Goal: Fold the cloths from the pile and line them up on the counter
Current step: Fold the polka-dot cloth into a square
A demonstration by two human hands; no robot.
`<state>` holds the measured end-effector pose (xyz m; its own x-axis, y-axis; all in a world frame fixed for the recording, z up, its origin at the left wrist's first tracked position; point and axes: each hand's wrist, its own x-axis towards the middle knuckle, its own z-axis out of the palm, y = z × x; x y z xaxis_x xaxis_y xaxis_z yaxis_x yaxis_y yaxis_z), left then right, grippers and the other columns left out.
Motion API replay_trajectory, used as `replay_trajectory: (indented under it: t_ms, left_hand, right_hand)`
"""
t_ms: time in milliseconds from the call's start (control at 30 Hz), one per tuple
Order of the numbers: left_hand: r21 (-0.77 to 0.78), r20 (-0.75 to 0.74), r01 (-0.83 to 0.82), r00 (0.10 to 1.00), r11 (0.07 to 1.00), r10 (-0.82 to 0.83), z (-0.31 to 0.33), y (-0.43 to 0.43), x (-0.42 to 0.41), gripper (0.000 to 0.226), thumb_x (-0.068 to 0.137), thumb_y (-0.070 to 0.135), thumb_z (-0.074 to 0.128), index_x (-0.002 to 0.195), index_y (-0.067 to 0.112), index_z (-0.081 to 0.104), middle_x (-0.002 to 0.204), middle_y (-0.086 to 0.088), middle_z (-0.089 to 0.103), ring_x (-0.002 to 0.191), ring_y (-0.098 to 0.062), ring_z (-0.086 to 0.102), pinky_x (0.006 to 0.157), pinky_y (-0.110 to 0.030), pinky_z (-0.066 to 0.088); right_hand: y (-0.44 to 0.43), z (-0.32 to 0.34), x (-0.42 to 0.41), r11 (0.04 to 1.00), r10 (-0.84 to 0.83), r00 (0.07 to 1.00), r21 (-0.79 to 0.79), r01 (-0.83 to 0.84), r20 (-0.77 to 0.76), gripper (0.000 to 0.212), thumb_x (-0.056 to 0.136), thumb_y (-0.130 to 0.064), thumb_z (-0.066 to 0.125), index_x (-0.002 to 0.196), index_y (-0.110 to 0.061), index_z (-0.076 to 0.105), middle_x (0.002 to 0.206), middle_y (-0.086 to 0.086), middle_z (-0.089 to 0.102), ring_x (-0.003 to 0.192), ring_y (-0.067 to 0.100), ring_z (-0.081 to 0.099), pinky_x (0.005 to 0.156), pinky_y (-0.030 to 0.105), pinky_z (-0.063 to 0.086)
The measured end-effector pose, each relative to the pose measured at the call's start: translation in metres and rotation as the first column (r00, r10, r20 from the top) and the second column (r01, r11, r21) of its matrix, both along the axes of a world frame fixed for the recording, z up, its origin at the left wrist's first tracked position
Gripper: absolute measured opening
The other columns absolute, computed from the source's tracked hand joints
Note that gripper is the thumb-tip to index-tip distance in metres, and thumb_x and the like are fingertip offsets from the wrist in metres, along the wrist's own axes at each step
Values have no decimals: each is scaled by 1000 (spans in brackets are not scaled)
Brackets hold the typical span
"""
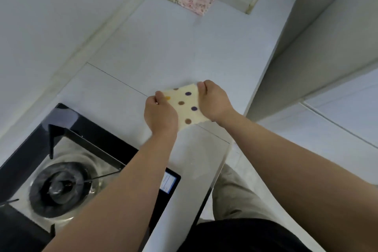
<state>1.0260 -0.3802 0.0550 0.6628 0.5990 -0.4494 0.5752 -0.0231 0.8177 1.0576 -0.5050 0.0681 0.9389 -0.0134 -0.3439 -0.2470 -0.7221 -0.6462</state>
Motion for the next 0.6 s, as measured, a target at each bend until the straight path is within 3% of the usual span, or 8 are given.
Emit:
replay_trajectory:
  t_ms: [133, 300, 433, 500, 600]
  left_hand:
    - [-21, -102, -158, 983, 987, 156, -24, -8, 45, 34, 106, 41, 35, 97, 13, 55, 77, 7, 53, 65, -7, 49, 54, -24, 36]
    - [-24, -223, -308, 929, 951, 296, -39, -26, 93, 34, 105, 44, 36, 97, 17, 54, 77, 6, 54, 64, -11, 50, 55, -27, 39]
    - [-66, -281, -309, 918, 949, 279, -36, -45, 134, 30, 105, 43, 35, 100, 22, 54, 79, 7, 55, 66, -12, 51, 58, -28, 41]
    - [-113, -286, -272, 930, 956, 231, -34, -55, 157, 30, 105, 41, 35, 104, 21, 56, 81, 5, 56, 68, -14, 52, 58, -28, 41]
    - [-169, -273, -197, 951, 966, 146, -28, -71, 192, 30, 103, 41, 36, 107, 21, 59, 86, 4, 59, 77, -22, 59, 69, -37, 56]
  right_hand:
    - [-4, -31, 63, 992, 126, 988, 27, -124, -88, 39, 107, -40, 26, 100, -13, 52, 83, -2, 55, 75, 14, 52, 69, 32, 43]
    - [-14, -53, 138, 949, 312, 940, 0, -315, -140, 34, 107, -43, 27, 96, -18, 49, 83, 4, 58, 74, 22, 56, 64, 32, 40]
    - [-33, -53, 194, 940, 338, 928, 10, -340, -159, 39, 105, -48, 27, 100, -17, 50, 86, 8, 61, 75, 26, 60, 67, 36, 49]
    - [-49, -50, 221, 935, 350, 923, 0, -355, -159, 39, 105, -48, 28, 101, -16, 50, 85, 6, 60, 75, 23, 59, 64, 34, 48]
    - [-74, -47, 259, 922, 377, 919, -49, -384, -118, 40, 106, -48, 28, 100, -15, 50, 80, 3, 59, 70, 18, 58, 60, 33, 41]
